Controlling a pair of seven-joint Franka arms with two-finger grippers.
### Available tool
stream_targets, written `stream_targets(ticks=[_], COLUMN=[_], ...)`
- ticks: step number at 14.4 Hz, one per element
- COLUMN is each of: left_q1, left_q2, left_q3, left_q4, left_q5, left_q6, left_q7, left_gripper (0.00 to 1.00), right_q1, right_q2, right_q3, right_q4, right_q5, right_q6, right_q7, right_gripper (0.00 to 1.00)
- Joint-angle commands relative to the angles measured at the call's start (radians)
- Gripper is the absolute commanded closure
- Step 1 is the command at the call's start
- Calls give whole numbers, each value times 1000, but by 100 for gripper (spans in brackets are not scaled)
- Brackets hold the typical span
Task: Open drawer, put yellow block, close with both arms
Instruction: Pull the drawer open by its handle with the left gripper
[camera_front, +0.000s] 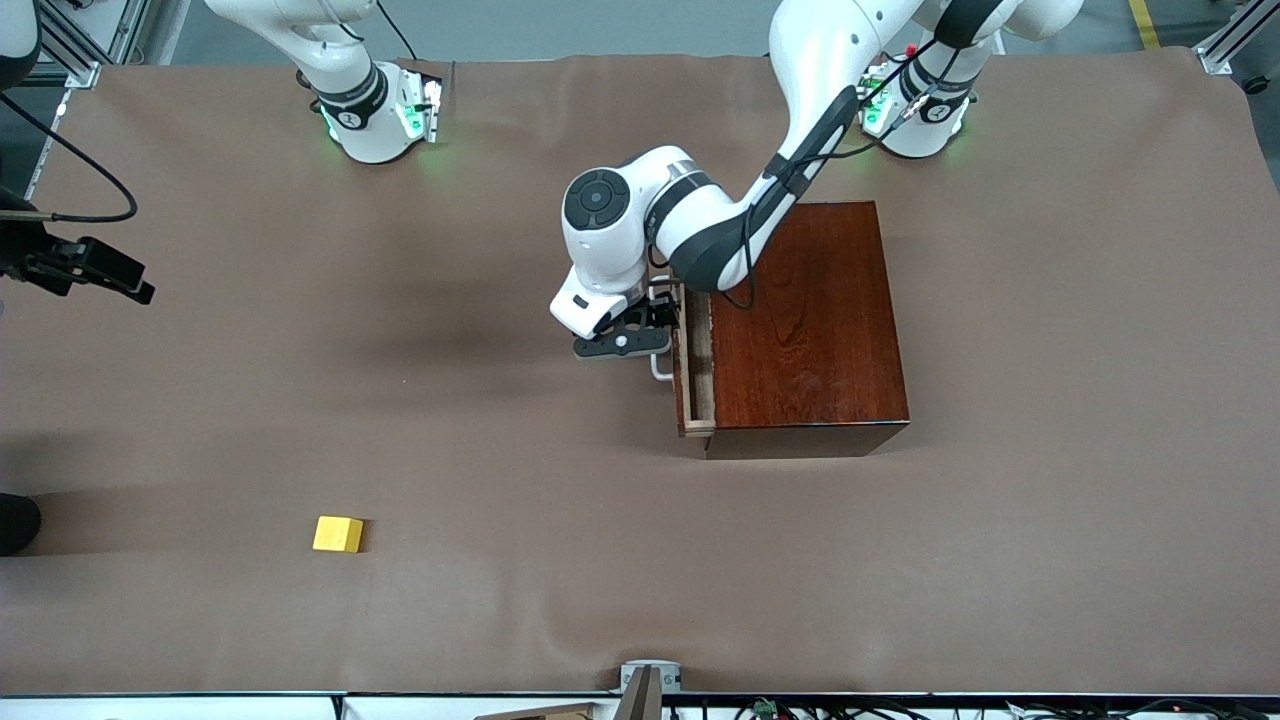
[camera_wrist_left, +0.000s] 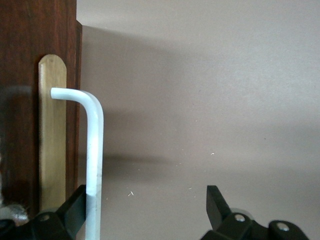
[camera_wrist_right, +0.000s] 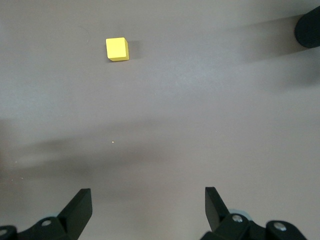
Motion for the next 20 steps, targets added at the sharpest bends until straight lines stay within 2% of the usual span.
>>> stream_targets(ticks=[1, 20], left_q1=[-5, -24], left_q2=[31, 62], left_q3=[-9, -8], left_q4=[39, 42], left_q5=[-27, -62], left_q6=[128, 353], left_q7=[-14, -54], left_gripper=[0, 0], right_q1=[-6, -6], right_q2=[1, 1], right_q3=[6, 6], right_q4=[8, 6], right_q5=[-16, -16], right_q6=[-10, -14], right_q7=[5, 5], right_gripper=[0, 0])
